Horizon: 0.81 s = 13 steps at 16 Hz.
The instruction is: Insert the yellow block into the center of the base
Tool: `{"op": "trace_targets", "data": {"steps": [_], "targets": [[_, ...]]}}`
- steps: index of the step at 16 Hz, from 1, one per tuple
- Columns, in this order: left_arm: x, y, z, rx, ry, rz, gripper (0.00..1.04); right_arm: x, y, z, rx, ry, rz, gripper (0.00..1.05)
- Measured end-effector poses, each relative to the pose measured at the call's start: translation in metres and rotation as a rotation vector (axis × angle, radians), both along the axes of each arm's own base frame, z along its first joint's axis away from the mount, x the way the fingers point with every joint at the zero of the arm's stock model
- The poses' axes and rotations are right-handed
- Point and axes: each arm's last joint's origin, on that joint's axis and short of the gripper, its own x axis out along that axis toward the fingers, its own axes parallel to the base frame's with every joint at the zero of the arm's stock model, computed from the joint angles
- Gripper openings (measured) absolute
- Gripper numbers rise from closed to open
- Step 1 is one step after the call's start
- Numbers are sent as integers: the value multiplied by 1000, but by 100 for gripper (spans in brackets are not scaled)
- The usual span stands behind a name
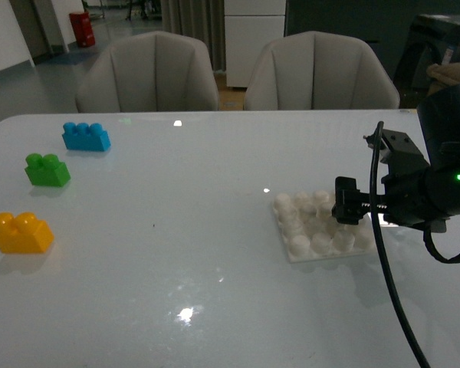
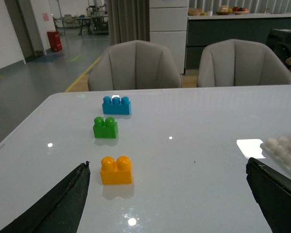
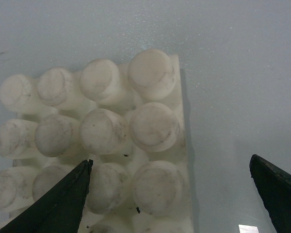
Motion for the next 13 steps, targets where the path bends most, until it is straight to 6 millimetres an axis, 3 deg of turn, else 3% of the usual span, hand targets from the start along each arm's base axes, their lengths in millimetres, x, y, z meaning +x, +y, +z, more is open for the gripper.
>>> {"op": "trace_targets", "data": {"steps": [7,13], "targets": [[0,0,0,0,0,0,98,1,9,-5,19,35,-11,98],[0,0,0,0,0,0,98,-1,30,-7,79,37,0,98]]}}
